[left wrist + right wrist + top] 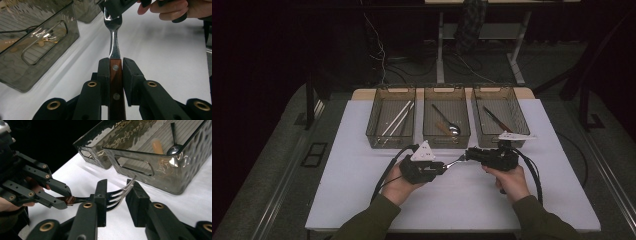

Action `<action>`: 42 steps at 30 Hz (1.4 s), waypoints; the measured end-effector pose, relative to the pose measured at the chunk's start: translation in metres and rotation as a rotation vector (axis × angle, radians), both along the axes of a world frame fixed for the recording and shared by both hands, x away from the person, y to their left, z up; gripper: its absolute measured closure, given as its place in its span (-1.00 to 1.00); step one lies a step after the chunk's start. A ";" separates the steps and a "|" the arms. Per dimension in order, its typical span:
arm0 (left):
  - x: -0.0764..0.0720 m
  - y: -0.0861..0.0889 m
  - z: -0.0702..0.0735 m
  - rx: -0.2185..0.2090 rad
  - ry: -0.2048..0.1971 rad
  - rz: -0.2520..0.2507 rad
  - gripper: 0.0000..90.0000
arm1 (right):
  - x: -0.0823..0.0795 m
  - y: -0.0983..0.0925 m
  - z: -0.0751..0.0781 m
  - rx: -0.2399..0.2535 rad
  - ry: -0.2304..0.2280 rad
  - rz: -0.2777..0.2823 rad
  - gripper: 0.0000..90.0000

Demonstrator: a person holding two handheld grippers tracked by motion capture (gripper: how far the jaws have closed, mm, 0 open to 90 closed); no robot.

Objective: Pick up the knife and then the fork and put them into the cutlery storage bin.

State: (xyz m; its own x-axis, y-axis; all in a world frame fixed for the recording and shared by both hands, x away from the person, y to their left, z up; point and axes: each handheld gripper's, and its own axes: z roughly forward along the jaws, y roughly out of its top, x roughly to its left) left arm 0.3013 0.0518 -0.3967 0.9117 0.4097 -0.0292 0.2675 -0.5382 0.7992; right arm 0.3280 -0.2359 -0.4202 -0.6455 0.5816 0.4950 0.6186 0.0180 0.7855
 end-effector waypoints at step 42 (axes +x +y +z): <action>-0.011 0.041 -0.011 -0.148 0.030 -0.025 -0.13 | -0.003 -0.009 0.048 -0.074 -0.183 -0.028 0.90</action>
